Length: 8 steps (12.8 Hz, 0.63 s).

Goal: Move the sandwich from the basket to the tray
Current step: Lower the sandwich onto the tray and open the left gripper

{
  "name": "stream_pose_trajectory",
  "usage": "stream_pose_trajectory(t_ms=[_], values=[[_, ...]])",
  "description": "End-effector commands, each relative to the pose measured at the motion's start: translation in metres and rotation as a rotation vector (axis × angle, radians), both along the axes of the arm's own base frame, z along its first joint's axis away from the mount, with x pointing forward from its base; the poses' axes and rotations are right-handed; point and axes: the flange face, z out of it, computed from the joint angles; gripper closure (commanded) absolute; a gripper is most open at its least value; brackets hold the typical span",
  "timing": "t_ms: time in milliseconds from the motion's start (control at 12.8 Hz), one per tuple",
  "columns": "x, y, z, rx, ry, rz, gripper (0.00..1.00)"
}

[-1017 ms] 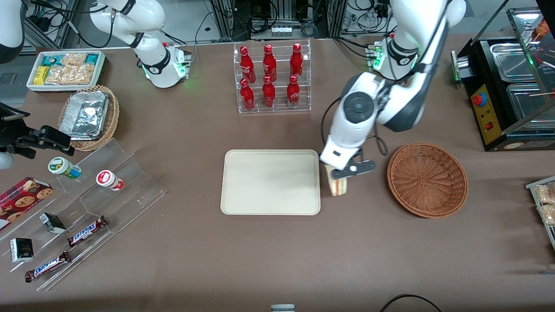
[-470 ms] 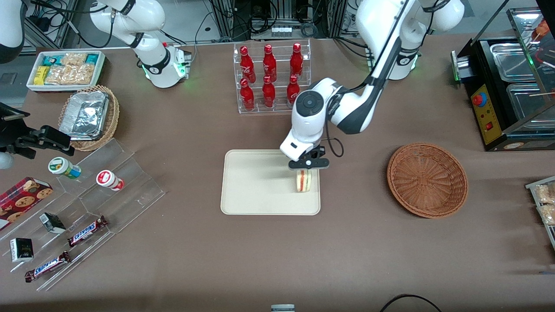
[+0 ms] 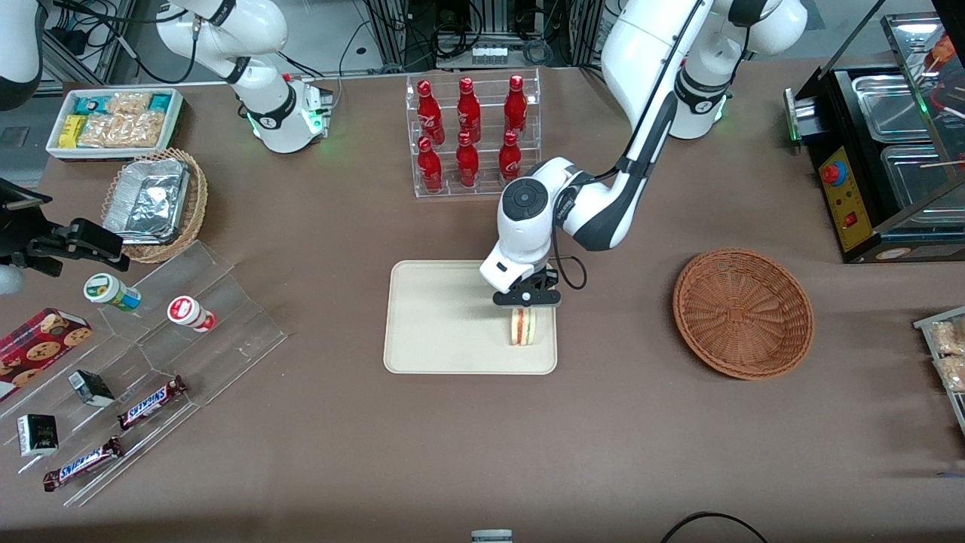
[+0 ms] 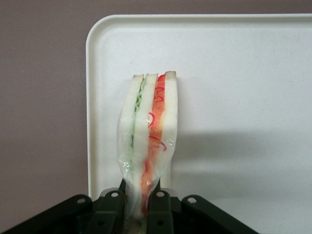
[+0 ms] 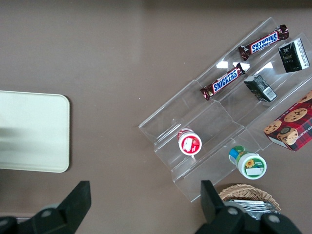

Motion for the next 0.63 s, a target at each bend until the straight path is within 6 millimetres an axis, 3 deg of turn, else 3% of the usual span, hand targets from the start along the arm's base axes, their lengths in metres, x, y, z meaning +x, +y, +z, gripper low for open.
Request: stream_pose_trajectory(t_ms=[0, 78, 157, 313, 548], values=[[0.003, -0.007, -0.004, 0.006, -0.028, 0.005, 0.55], [0.002, -0.006, -0.003, 0.006, -0.028, 0.004, 0.18], [0.002, -0.006, -0.002, 0.006, -0.028, 0.004, 0.0], [0.003, -0.006, 0.006, 0.002, -0.03, 0.009, 0.0], [0.006, 0.0, 0.048, 0.001, -0.028, 0.027, 0.0]])
